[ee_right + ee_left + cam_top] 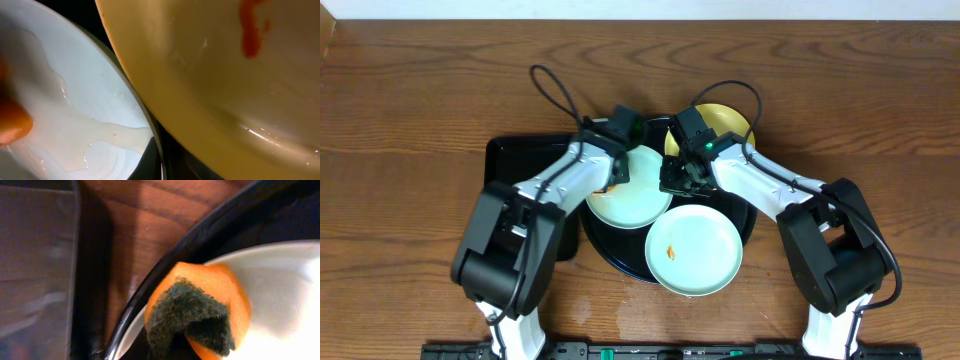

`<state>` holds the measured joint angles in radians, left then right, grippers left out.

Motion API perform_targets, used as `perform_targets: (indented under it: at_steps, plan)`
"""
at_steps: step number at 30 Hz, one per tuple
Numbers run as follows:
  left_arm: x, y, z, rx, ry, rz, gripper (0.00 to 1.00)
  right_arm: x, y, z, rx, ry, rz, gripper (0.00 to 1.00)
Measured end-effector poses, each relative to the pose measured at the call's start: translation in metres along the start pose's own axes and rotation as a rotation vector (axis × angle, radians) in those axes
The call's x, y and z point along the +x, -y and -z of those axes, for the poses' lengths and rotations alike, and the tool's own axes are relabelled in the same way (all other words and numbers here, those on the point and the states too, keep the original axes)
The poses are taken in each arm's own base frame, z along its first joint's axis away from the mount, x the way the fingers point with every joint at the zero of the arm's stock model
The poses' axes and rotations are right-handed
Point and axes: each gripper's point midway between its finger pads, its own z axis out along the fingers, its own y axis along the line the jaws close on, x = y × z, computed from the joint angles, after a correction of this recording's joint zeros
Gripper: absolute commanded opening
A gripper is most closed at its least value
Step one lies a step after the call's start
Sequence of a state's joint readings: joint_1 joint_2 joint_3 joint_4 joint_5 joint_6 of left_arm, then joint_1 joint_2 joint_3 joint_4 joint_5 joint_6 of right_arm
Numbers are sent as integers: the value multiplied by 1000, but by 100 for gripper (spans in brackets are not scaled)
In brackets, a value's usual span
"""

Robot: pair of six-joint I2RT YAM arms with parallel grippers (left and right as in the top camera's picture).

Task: Clean dirty plates on tray and stack at the side
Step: 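Move the sponge with the left gripper onto the upper-left blue plate, then wipe the blue plate surface with the sponge in the left gripper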

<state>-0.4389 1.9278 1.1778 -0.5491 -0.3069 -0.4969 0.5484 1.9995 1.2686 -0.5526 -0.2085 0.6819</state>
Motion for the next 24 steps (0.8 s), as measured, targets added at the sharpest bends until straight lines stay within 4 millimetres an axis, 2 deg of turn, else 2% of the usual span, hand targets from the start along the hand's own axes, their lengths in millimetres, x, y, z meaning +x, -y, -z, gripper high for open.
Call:
perform_targets:
  at_steps: [4, 13, 17, 20, 22, 24]
  plan:
    - [4, -9, 9, -99, 12, -62, 7, 0, 0, 0, 0, 0, 0, 1]
    - [-16, -38, 38, -193, 38, -41, 8, 1, 0, 0, 3, -2, -6, 1]
    - [-22, -63, 67, -140, 30, 46, 8, 0, 0, 0, 3, -2, -6, 1]
    - [-24, -93, 87, -104, 9, 137, 7, -2, -2, 0, -7, 9, 41, 1]
    - [-26, -109, 90, -64, -13, 175, 7, -9, -7, 0, -27, 37, 117, 1]
    - [-27, -118, 86, 4, -50, 188, 8, -14, -10, -1, -40, 59, 185, 1]
